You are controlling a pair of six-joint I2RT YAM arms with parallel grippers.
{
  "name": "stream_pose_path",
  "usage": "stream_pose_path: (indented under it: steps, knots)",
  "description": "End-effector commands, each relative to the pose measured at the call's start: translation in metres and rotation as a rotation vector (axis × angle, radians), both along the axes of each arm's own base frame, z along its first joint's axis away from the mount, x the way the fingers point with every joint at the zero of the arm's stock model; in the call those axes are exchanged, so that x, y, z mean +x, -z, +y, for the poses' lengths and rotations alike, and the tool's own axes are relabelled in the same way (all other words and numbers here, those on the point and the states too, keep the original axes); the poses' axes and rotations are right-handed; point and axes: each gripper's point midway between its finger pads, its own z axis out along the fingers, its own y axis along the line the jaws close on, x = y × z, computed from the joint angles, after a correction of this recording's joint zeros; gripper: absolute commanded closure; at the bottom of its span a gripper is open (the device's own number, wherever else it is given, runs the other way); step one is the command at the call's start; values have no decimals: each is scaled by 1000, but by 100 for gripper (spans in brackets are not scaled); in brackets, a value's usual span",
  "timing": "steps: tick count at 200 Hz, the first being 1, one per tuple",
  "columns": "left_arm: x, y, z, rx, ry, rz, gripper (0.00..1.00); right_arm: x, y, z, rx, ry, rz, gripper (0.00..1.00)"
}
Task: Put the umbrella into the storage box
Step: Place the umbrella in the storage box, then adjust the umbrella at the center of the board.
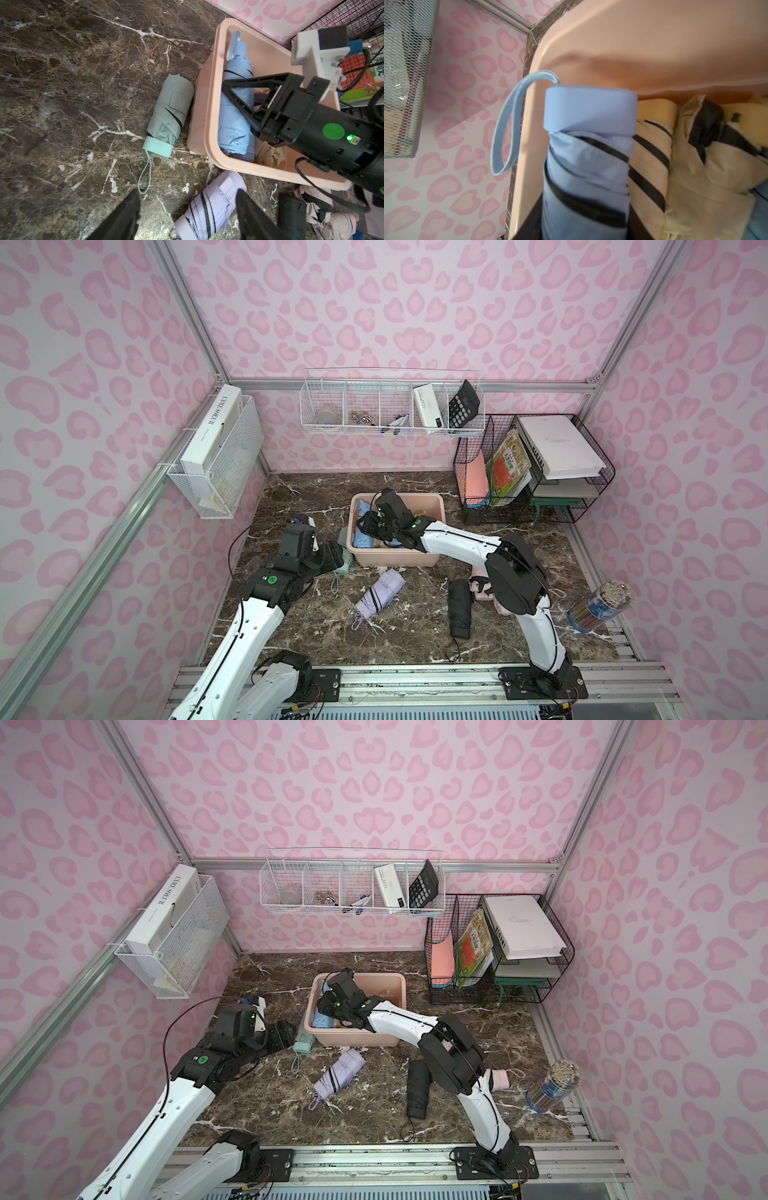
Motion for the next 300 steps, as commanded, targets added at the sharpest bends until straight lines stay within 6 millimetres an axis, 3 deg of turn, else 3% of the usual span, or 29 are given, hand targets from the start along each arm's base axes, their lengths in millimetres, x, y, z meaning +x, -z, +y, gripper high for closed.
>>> stream_pose_path:
  steps: [1, 13, 66, 122, 139, 144, 206, 255, 281, 300]
  knots:
    - [-3, -3, 4, 22, -6, 2, 27, 4, -12, 4, 28, 13, -22, 42]
    - [-4, -2, 5, 23, -10, 5, 28, 5, -19, 2, 25, 15, -45, 35]
    - [-10, -11, 3, 28, 28, -40, 27, 6, -64, -21, -14, 50, -183, 26]
    - [-15, -32, -47, 88, 474, -204, 29, -13, -109, -70, -130, 30, -433, 25]
    - [-23, -28, -59, 158, 616, -251, 30, -21, -126, -87, -180, 19, -544, 25]
    - [-25, -26, -62, 174, 658, -263, 30, -25, -118, -95, -216, 8, -559, 25]
    - [-58, 10, -98, 295, 997, -290, 30, -55, -142, -172, -345, 73, -760, 27]
    - [-55, 47, -110, 379, 940, -177, 20, -69, -151, -222, -382, 195, -796, 28]
    - [-43, 57, -100, 459, 791, -141, 17, -74, -154, -240, -385, 237, -808, 27]
    - [-40, 66, -95, 425, 689, -94, 17, -76, -156, -251, -380, 259, -813, 28]
